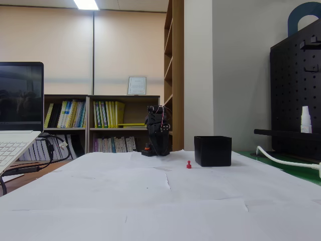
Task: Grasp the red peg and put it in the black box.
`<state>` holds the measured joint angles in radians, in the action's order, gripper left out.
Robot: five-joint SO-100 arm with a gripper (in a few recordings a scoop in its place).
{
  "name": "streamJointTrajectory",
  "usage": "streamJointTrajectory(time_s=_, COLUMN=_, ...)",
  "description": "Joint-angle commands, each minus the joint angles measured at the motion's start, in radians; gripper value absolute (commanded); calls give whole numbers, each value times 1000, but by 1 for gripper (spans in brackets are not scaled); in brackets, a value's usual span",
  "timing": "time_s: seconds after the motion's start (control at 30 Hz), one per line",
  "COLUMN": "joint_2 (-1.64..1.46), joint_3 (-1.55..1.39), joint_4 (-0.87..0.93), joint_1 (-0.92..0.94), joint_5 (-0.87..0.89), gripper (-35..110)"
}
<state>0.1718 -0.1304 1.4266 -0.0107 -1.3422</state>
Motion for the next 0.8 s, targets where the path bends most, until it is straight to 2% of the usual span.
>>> streamJointTrajectory(time_s=0.0, joint_2=15, joint_3=26, joint_4=48, joint_1=32, joint_5=-8, gripper=0)
streamJointTrajectory(time_s=0.37, joint_2=17, joint_3=26, joint_4=49, joint_1=12, joint_5=-9, gripper=0)
streamJointTrajectory(time_s=0.43, joint_2=14, joint_3=25, joint_4=29, joint_1=32, joint_5=-60, gripper=0)
streamJointTrajectory(time_s=0.6, joint_2=-34, joint_3=-9, joint_4=-264, joint_1=144, joint_5=-238, gripper=0)
streamJointTrajectory(time_s=0.77, joint_2=-242, joint_3=-144, joint_4=-529, joint_1=163, joint_5=-362, gripper=0)
